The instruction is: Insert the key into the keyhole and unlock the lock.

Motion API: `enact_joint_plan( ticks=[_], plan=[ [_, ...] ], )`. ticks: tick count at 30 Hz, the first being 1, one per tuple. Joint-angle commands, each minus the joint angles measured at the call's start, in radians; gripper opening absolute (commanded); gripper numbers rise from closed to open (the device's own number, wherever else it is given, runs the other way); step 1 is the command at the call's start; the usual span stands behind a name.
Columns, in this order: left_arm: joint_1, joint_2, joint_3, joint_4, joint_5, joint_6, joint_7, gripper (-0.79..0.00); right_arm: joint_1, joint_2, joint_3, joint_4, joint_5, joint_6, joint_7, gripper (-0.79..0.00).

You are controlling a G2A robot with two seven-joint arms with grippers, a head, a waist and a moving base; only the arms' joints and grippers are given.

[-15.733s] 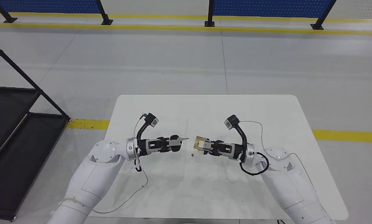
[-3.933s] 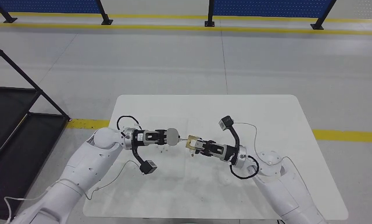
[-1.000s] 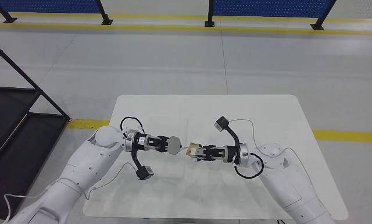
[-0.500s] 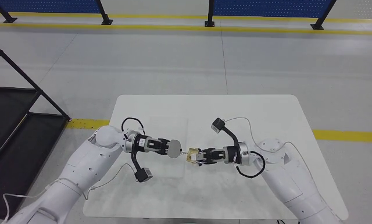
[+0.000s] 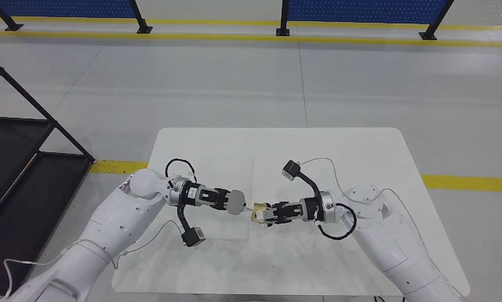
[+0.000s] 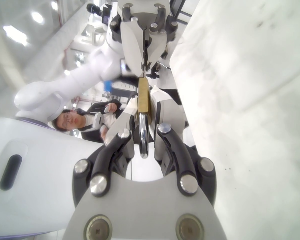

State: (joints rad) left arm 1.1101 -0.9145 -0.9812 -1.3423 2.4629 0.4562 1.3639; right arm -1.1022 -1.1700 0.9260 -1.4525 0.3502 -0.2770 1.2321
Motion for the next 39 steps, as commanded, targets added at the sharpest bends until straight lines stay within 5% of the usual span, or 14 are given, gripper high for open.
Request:
enact_joint_plan(
  ticks=[1,39],
  plan=[
    [-0.001,0.0,0.005,-0.001,0.001,0.002,-0.002,-0.785,0.001,0.0,-0.002,0.0,-0.001,0.001,-0.004,-0.785],
    [-0.021,-0.009,0.036,0.037,-0.029,0.035,-0.035,-0.785,-0.023,-0.005,-0.016,0.017,0.012,-0.05,-0.126,-0.785]
  ],
)
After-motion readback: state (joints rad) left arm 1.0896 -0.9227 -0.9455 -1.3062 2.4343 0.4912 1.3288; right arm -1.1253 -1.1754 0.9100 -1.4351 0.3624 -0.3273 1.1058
